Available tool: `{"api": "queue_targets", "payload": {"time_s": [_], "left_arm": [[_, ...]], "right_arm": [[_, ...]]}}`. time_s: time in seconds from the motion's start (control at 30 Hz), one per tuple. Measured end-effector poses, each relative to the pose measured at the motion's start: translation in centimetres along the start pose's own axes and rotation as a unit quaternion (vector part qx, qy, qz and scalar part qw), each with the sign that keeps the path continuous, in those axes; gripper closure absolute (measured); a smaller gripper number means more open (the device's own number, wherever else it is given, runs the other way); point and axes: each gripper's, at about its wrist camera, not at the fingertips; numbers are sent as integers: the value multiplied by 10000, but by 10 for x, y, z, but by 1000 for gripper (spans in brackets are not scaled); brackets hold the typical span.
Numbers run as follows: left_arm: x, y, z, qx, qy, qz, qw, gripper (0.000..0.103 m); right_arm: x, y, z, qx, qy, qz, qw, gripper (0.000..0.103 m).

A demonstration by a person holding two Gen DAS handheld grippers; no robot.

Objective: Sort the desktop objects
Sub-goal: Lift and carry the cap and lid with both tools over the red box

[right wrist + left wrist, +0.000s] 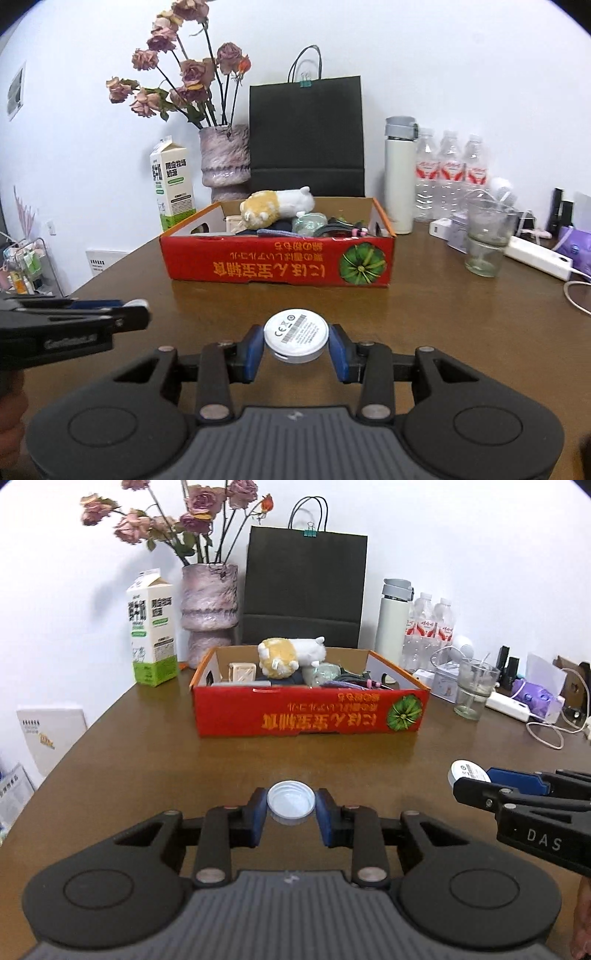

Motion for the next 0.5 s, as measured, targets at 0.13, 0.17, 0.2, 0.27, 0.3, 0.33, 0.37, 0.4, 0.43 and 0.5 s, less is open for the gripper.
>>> {"api": "queue_targets", "payload": {"time_s": [0.13,0.17,0.2,0.27,0.3,0.33,0.37,0.4,0.43,0.5], "left_arm": [[7,27,-4,-30,-40,-122,9999,74],[8,32,-5,-27,-46,-148,9999,74],[8,37,-6,-13,-29,-180,9998,74],[8,49,-8,22,5,-256,9997,74],[8,55,-9,40,4,-307,9995,74],[8,60,-10,51,-3,-351,9994,74],[7,65,-12,64,-8,-402,9992,74],[7,69,-13,77,-11,-430,9990,74],[7,74,-14,75,5,-450,9990,74],[7,80,-16,107,15,-499,9987,74]], "right_arm": [[5,27,1,61,87,-57,9999,66],[5,34,1,62,102,-90,9999,66],[5,41,1,66,112,-136,9998,66],[3,55,3,66,141,-244,9996,66],[1,62,4,65,155,-308,9994,66],[0,70,5,64,165,-396,9991,66],[-1,75,6,66,165,-462,9988,66],[-1,81,6,77,158,-518,9985,66],[-2,86,6,89,151,-552,9983,66],[-2,94,6,96,147,-615,9980,66]]}}
Point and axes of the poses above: each gripper's, at about its wrist camera, not at the fingertips, and y roughly against the way its jaws point, z to its left, x to its underside, and after that the axes turned 4 degrees about -z, right-handed
